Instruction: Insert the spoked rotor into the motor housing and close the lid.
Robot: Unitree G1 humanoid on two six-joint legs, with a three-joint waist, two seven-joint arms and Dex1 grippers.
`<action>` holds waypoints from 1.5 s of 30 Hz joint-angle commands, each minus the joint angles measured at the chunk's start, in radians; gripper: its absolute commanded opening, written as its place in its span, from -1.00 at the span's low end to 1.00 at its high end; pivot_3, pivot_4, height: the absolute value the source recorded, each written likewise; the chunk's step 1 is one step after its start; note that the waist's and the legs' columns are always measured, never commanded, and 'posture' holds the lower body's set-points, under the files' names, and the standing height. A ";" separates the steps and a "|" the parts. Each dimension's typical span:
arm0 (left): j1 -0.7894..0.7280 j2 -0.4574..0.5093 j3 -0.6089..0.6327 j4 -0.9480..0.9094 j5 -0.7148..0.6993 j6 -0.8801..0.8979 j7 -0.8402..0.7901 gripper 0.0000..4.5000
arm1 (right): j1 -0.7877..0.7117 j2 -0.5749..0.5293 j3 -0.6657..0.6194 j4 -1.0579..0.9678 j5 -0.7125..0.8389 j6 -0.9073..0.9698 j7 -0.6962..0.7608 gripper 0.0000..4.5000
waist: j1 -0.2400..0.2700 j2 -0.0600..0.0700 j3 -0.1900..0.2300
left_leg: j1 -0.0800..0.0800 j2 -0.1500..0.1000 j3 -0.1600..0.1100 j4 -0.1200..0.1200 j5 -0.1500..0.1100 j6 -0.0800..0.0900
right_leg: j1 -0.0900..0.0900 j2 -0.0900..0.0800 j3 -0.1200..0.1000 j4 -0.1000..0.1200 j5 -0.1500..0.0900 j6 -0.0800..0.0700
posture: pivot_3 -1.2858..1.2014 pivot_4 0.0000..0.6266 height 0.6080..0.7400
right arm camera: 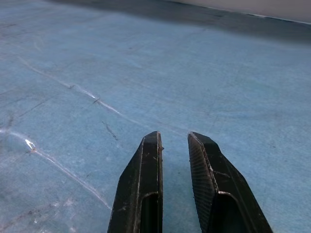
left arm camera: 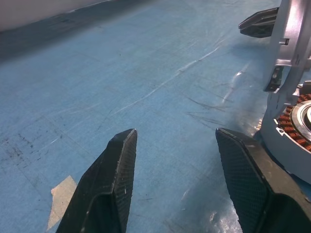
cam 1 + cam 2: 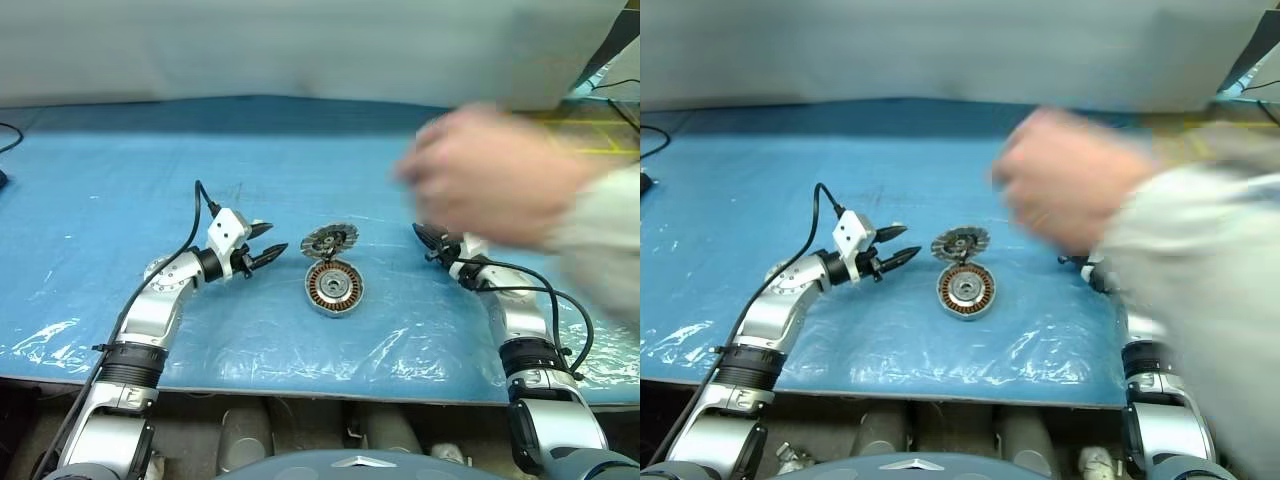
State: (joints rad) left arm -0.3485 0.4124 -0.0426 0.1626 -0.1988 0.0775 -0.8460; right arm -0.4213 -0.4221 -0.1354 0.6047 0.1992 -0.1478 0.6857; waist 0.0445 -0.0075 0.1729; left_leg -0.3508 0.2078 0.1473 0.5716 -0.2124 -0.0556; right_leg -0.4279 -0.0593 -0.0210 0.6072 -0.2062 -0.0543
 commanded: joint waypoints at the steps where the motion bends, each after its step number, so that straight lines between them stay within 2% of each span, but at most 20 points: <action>1: 0.007 0.004 0.000 -0.027 0.000 -0.024 0.003 0.22 | 0.001 -0.001 -0.001 -0.050 0.015 0.011 0.016 -0.61 | 0.000 0.000 0.000 | 0.000 0.000 0.000 0.000 0.000 0.000 | 0.000 0.000 0.000 0.000 0.000 0.000 | 0.03 -0.52 1.00; 45: 0.033 0.004 -0.034 -0.032 0.033 -0.054 0.017 0.22 | -0.013 -0.041 -0.005 -0.099 -0.027 0.103 -0.078 -0.61 | -0.001 0.000 0.000 | 0.000 0.000 0.000 -0.001 0.000 -0.001 | 0.000 0.000 0.000 -0.001 0.000 0.000 | 0.03 -0.52 1.00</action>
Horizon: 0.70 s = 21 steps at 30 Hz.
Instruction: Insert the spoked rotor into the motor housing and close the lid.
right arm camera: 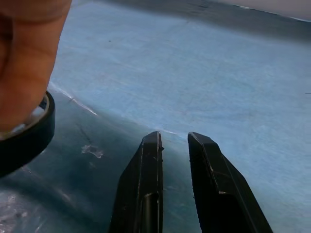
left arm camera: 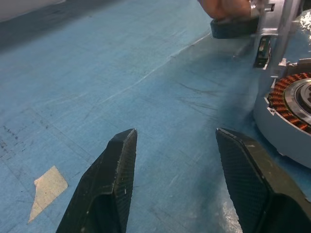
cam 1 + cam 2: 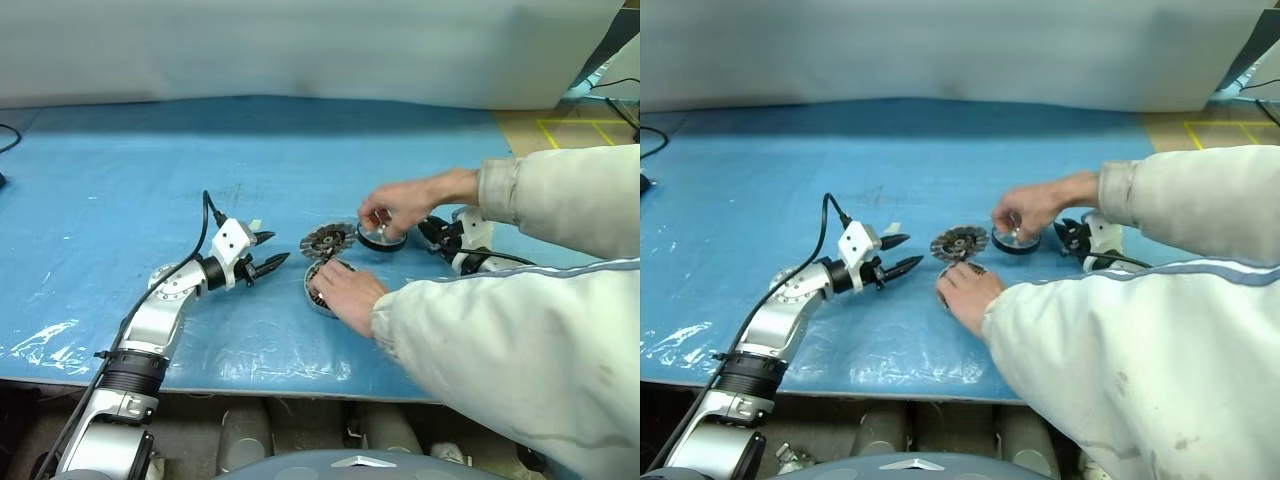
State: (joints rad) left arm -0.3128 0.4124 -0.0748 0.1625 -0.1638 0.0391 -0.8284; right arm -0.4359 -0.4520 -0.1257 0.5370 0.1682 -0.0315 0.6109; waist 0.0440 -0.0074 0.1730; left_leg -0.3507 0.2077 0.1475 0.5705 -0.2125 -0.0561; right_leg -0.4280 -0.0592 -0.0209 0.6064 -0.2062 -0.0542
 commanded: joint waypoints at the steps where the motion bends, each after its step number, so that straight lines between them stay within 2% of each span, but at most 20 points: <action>1: -0.005 0.004 -0.002 -0.030 -0.001 -0.016 -0.001 0.22 | 0.002 -0.010 -0.015 -0.029 0.005 -0.015 -0.004 -0.61 | 0.000 0.000 0.000 | 0.000 0.000 0.000 0.000 0.000 0.000 | 0.000 0.000 0.000 0.000 0.000 0.000 | 0.03 -0.52 1.00; 21: -0.017 0.015 0.000 -0.029 -0.011 -0.014 -0.036 0.22 | -0.024 -0.036 -0.024 0.080 -0.003 -0.075 -0.002 -0.61 | 0.000 0.000 0.000 | 0.000 0.000 0.000 0.000 0.000 0.000 | 0.000 0.000 0.000 0.000 0.000 0.000 | 0.03 -0.52 1.00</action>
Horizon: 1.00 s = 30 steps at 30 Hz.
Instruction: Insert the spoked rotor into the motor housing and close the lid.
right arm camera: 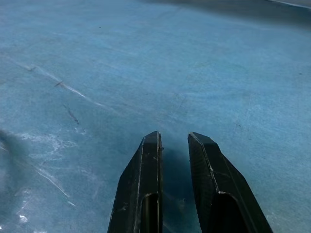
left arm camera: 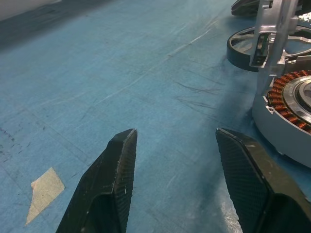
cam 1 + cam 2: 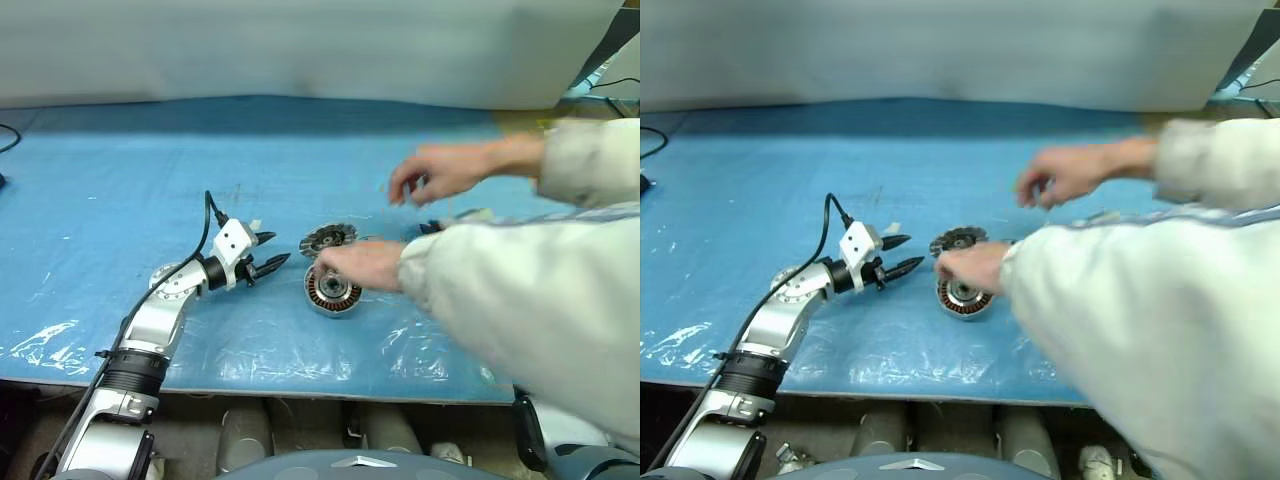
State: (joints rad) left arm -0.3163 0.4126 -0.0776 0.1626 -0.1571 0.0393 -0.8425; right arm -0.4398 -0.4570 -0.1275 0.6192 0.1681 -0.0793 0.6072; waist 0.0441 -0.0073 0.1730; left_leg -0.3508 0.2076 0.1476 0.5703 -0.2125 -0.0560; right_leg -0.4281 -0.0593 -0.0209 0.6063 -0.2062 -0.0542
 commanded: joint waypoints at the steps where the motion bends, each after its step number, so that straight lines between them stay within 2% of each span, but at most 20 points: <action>1: -0.011 0.018 0.005 -0.034 -0.024 -0.015 -0.032 0.22 | -0.020 -0.037 -0.023 0.000 -0.002 -0.030 0.007 -0.61 | 0.000 0.000 0.000 | 0.000 0.000 0.000 0.000 0.000 0.000 | 0.000 0.000 0.000 0.000 0.000 0.000 | 0.03 -0.52 1.00; 6: 0.017 0.048 0.017 -0.069 -0.064 -0.021 -0.100 0.22 | -0.016 -0.080 -0.021 -0.021 0.010 -0.051 0.075 -0.61 | 0.000 0.000 0.000 | 0.000 0.000 0.000 0.000 0.000 0.000 | 0.000 0.000 0.000 0.000 0.000 0.000 | 0.03 -0.52 1.00; 13: 0.060 0.095 0.022 -0.111 -0.103 -0.028 -0.166 0.22 | 0.013 -0.206 0.063 -0.233 0.018 0.003 0.350 -0.61 | 0.000 0.001 0.001 | 0.000 0.000 0.001 -0.001 0.000 0.000 | -0.001 0.000 0.000 0.000 0.000 0.000 | 0.03 -0.52 1.00; 20: 0.104 0.102 -0.011 -0.158 -0.112 -0.038 -0.218 0.22 | -0.011 -0.312 0.140 -0.434 0.071 0.161 0.575 -0.61 | 0.004 0.001 0.001 | 0.000 0.001 0.001 -0.001 0.000 0.001 | -0.001 0.000 0.000 0.000 0.000 0.000 | 0.03 -0.52 1.00; 23: 0.093 0.082 -0.023 -0.158 -0.104 -0.036 -0.204 0.22 | -0.025 -0.332 0.178 -0.458 0.055 0.188 0.628 -0.34 | 0.004 0.001 0.001 | 0.000 0.001 0.001 0.000 0.000 0.001 | -0.001 0.000 0.000 0.000 0.000 0.000 | 0.03 -0.52 1.00; 26: 0.086 0.072 -0.029 -0.164 -0.107 -0.028 -0.199 0.22 | -0.053 -0.327 0.204 -0.471 0.030 0.179 0.636 0.09 | 0.003 0.001 0.001 | 0.000 0.001 0.001 0.000 0.000 0.001 | -0.001 0.000 0.000 0.000 0.000 0.000 | 0.03 -0.52 1.00; 30: 0.078 0.067 -0.034 -0.161 -0.110 -0.028 -0.198 0.22 | -0.109 -0.321 0.239 -0.417 -0.019 0.150 0.633 0.09 | -0.001 0.001 0.001 | 0.000 0.001 0.001 0.000 0.000 0.001 | -0.001 0.000 0.000 0.000 0.000 0.000 | 0.03 -0.52 1.00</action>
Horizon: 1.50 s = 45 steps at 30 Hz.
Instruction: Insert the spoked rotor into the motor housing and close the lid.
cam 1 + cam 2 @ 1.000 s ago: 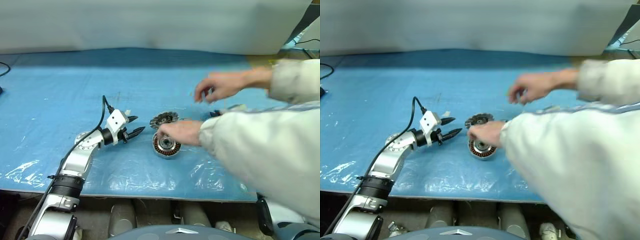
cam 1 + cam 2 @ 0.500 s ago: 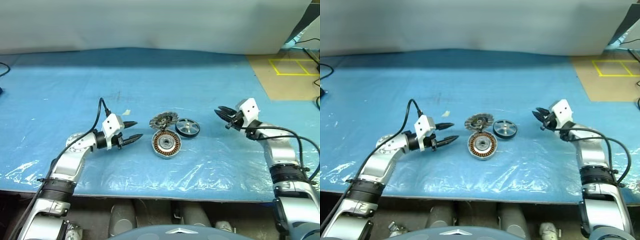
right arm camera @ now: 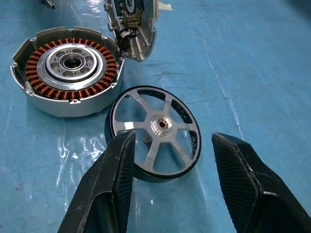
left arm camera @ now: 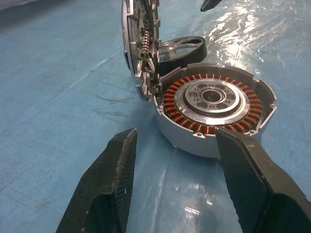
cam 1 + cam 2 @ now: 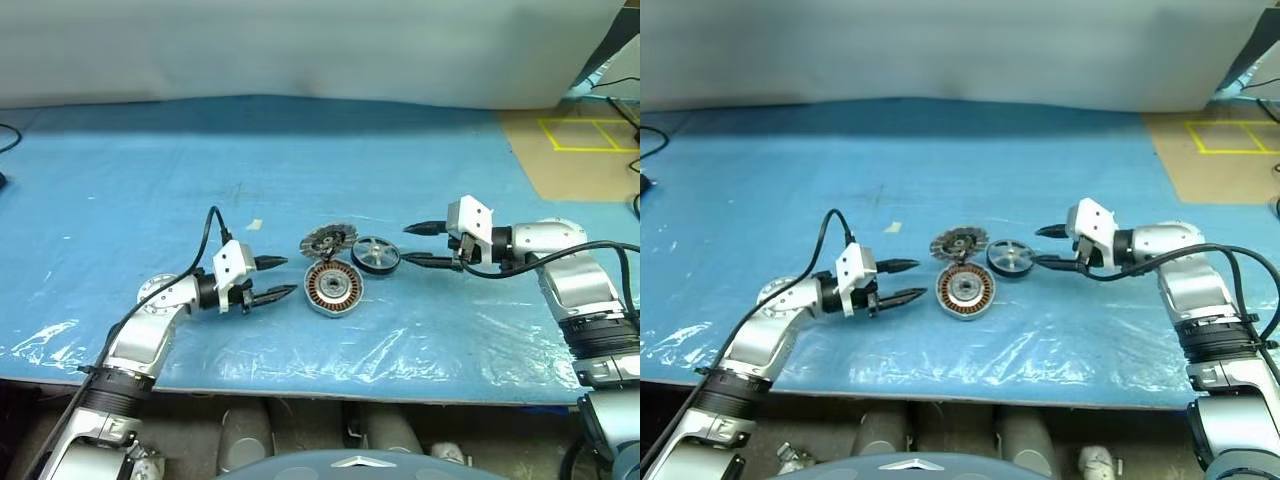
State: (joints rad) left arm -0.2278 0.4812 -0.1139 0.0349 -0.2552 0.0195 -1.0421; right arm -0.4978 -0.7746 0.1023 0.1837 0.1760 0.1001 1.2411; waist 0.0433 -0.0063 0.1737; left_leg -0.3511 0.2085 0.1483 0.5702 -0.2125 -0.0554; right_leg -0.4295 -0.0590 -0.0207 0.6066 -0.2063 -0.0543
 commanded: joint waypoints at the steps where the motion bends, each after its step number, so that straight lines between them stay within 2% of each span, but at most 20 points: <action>1: -0.012 0.000 -0.001 -0.032 -0.010 -0.011 -0.001 0.22 | -0.071 0.002 0.016 0.039 -0.039 -0.028 -0.008 0.09 | -0.001 0.000 0.000 | 0.000 0.000 0.000 0.000 0.000 0.000 | 0.000 0.000 0.000 0.000 0.000 0.000 | 0.03 -0.52 1.00; 11: -0.005 -0.002 -0.003 -0.028 -0.024 -0.019 -0.019 0.22 | -0.184 0.067 0.087 0.181 -0.066 0.009 0.045 0.09 | 0.002 0.000 0.000 | 0.000 0.000 0.000 0.001 0.000 0.000 | -0.001 0.000 0.000 0.001 0.000 0.000 | 0.03 -0.52 1.00; 35: 0.022 -0.013 -0.015 -0.093 -0.003 0.022 0.054 0.22 | -0.106 0.101 0.148 0.196 -0.163 -0.048 0.040 0.09 | 0.002 0.000 0.000 | 0.000 0.000 0.000 0.003 0.000 0.000 | -0.002 0.000 0.000 0.003 0.000 0.000 | 0.03 -0.52 1.00; 38: 0.021 -0.011 -0.013 -0.092 -0.004 0.021 0.055 0.22 | -0.102 0.106 0.151 0.195 -0.164 -0.042 0.039 -0.17 | 0.001 0.000 0.000 | 0.000 0.001 0.000 0.003 0.000 0.000 | -0.002 0.000 0.000 0.003 0.000 0.000 | 0.03 -0.52 1.00; 41: 0.017 -0.008 -0.007 -0.076 -0.008 0.013 0.049 0.22 | -0.090 0.110 0.134 0.185 -0.146 -0.049 0.036 -0.50 | 0.001 -0.001 0.000 | 0.000 0.001 0.000 0.003 0.000 0.000 | 0.000 0.000 0.000 0.003 0.000 0.000 | 0.03 -0.52 1.00; 45: 0.014 -0.010 -0.008 -0.040 -0.006 -0.019 0.033 0.22 | -0.036 0.102 0.091 0.144 -0.112 -0.103 0.025 -0.51 | 0.002 -0.001 0.000 | 0.000 0.001 0.000 0.004 0.000 0.000 | 0.000 0.000 0.000 0.004 0.000 0.000 | 0.03 -0.52 1.00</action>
State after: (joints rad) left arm -0.2057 0.4666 -0.1287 -0.0044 -0.2562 0.0302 -0.9985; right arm -0.5611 -0.6705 0.2115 0.3627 0.0355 0.0310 1.2662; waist 0.0456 -0.0070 0.1732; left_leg -0.3507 0.2092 0.1484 0.5738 -0.2123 -0.0550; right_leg -0.4298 -0.0588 -0.0207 0.6104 -0.2061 -0.0547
